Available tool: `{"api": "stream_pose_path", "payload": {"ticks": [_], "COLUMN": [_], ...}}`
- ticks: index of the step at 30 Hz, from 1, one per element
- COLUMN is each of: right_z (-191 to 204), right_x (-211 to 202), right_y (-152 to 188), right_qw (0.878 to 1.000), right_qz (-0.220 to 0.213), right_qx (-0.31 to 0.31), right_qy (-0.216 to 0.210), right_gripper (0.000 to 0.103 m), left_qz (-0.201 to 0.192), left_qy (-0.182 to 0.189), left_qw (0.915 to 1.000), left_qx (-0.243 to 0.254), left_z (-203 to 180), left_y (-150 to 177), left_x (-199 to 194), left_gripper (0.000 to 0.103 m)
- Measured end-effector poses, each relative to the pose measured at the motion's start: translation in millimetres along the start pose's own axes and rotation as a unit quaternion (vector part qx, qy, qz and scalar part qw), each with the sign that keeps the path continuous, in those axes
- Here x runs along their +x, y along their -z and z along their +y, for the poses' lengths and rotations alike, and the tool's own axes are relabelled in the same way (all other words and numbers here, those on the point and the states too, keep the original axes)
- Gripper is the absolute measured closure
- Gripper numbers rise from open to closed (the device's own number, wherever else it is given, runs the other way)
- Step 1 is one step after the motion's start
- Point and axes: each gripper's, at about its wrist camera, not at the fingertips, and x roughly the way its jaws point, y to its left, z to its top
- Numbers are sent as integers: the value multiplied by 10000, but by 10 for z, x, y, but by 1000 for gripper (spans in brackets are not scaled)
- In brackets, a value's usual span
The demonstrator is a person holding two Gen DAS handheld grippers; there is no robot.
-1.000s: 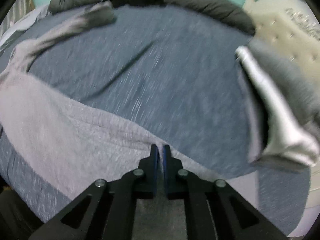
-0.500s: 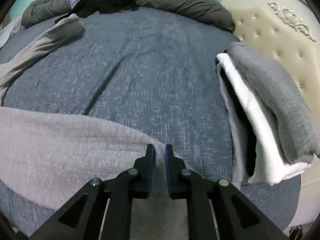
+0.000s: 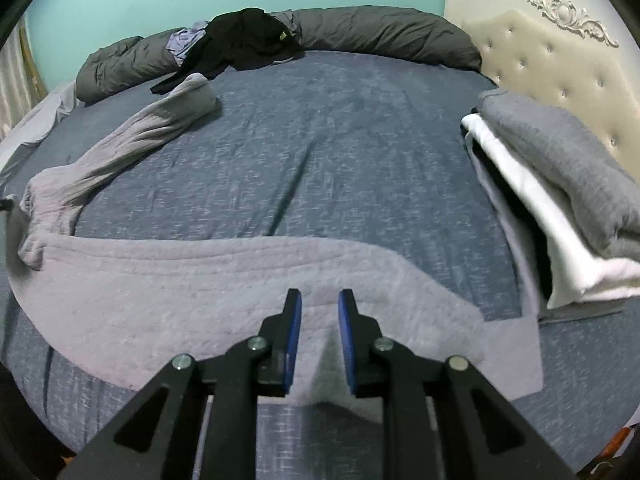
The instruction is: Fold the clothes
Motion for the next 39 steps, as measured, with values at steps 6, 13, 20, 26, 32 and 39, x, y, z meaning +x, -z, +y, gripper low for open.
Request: {"api": "stream_pose_path", "payload": {"ticks": [6, 13, 20, 26, 32, 39], "right_z": [209, 359, 417, 420, 368, 454], "right_x": [75, 88, 51, 3, 2, -1], "right_y": [65, 48, 82, 115, 134, 157], "right_qw": [9996, 9990, 9982, 9980, 9979, 9977], "right_qz": [67, -4, -26, -35, 1, 36], "right_qx": [-111, -116, -21, -25, 107, 60], "right_qy": [-243, -437, -595, -632, -634, -669], "right_gripper": [85, 71, 70, 68, 65, 65], "left_qz": [229, -658, -798, -803, -496, -335], "left_qy": [33, 285, 104, 173, 10, 24], "left_qw": [9989, 9973, 9933, 9874, 9890, 9889], "left_qx": [404, -138, -833, -1351, -1394, -1448], "left_z": [-83, 365, 1025, 1369, 1510, 1371], "left_y": [308, 432, 619, 1057, 1326, 1115], "left_x": [315, -426, -709, -744, -653, -327], "left_gripper": [69, 37, 36, 36, 36, 36]}}
